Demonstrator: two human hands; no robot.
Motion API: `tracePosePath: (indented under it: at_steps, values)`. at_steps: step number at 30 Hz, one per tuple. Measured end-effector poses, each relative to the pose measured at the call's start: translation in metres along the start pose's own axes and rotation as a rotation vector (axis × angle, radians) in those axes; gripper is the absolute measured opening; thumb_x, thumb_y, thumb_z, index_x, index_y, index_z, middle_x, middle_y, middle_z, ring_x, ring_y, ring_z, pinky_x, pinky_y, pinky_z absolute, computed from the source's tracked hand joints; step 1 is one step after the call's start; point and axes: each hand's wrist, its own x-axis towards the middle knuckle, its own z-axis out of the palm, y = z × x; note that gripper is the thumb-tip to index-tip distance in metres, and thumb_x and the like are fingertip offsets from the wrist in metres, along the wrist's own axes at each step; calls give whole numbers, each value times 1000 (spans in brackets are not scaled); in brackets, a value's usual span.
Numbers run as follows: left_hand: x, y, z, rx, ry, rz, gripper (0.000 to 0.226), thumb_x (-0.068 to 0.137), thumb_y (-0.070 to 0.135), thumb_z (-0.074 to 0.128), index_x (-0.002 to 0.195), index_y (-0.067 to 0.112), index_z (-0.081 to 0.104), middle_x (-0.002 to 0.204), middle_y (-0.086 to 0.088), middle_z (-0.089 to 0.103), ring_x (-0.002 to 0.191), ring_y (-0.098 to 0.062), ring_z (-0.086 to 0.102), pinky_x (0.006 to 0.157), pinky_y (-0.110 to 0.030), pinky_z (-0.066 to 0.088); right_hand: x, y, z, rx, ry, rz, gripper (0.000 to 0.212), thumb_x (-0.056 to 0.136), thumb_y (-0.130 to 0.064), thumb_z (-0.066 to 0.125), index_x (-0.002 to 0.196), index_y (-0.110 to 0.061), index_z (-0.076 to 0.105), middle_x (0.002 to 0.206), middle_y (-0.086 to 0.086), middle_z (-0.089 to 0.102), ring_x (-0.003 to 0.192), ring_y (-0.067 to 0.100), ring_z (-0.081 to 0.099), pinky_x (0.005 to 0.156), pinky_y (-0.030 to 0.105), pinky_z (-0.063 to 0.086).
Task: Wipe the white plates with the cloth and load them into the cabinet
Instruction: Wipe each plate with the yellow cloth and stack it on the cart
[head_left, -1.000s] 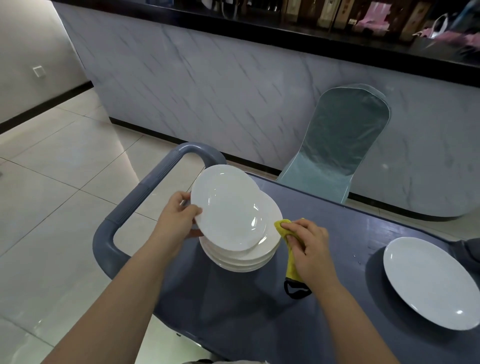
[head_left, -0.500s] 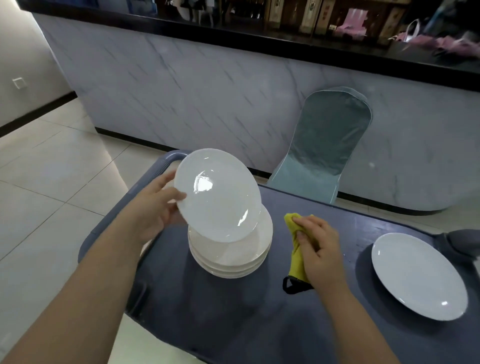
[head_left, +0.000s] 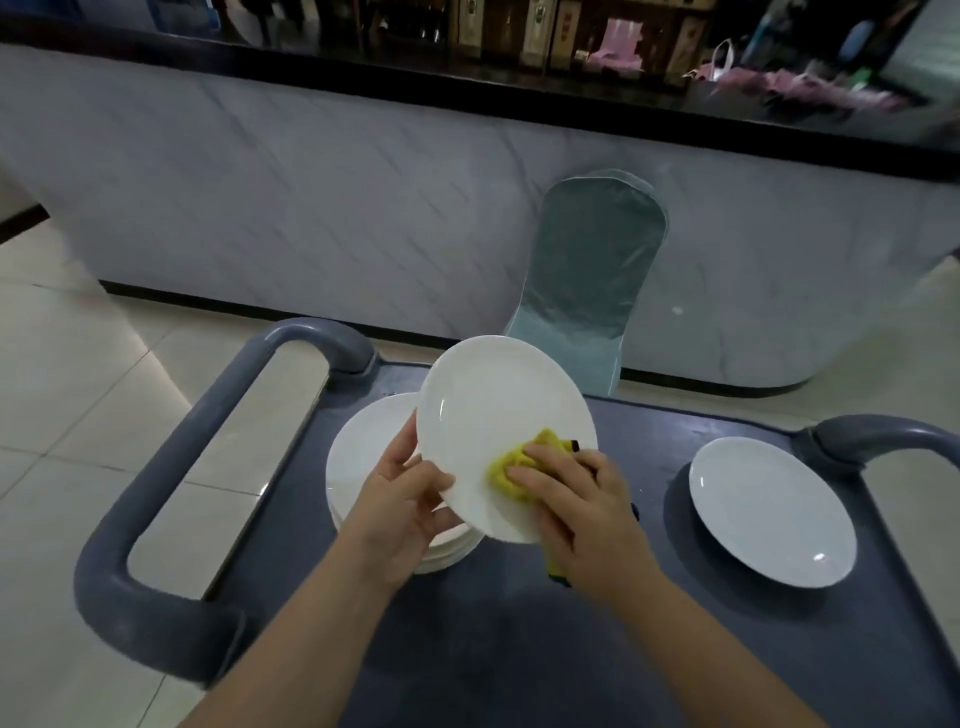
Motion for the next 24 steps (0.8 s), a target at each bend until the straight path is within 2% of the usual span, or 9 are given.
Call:
tracePosePath:
  at_steps: [2,5,8,12,16,18,20,22,24]
  values:
    - [-2,-9,1,80,-25,-26,69,82,-16,45,126,35,63,109,-1,72,100,-29,62,81,-49,56,-6,32,-13,-48,69,93,30,97,-22,50,123,-22,66,137,-4,54,106,37,53,96,42,39]
    - [-7,-22,15,189,-187,-38,68,75,-8,54,119,42,66,114,2,70,99,-24,67,76,-46,58,20,47,-29,-94,180,209,31,94,-10,56,123,-16,66,134,4,57,103,39,53,97,36,35]
    - [-3,-23,32,229,-314,-17,69,72,-5,58,125,41,63,123,-4,66,109,-27,65,83,-50,56,39,10,-22,-18,190,125,37,99,-25,46,134,-21,57,142,0,48,113,31,48,104,28,28]
    - [11,-15,29,119,-287,-11,68,79,-14,56,123,39,65,126,-5,65,109,-29,66,78,-44,57,-19,-4,-11,19,94,-9,35,99,-28,49,134,-27,55,145,-6,44,108,29,51,100,27,33]
    - [7,-22,28,206,-318,-24,76,66,-5,57,125,43,62,124,1,66,101,-20,68,71,-35,55,-44,40,-41,-88,155,168,31,94,-16,52,121,-15,67,135,0,52,95,38,55,94,34,38]
    - [1,-30,37,267,-373,-19,78,65,-4,56,127,43,61,124,-2,65,98,-18,68,70,-35,56,-20,53,-53,-136,221,275,32,92,-6,56,122,-11,66,134,7,54,105,44,54,95,35,34]
    - [-1,-35,48,318,-423,7,77,68,-4,56,129,43,59,124,-5,63,97,-18,67,70,-36,56,12,43,-52,-99,281,293,39,91,-5,58,129,-13,61,139,7,51,120,34,49,101,32,30]
    - [3,-31,55,315,-448,37,76,71,-6,56,130,42,59,124,-6,64,102,-22,67,73,-39,57,20,21,-41,-68,283,204,42,94,-14,53,135,-21,53,143,2,46,128,21,42,105,26,25]
    - [9,-22,54,279,-428,40,77,70,-6,57,131,41,59,126,-7,63,106,-28,66,72,-39,57,-7,9,-26,-57,174,105,39,97,-25,47,136,-27,48,145,-1,43,127,21,43,105,25,25]
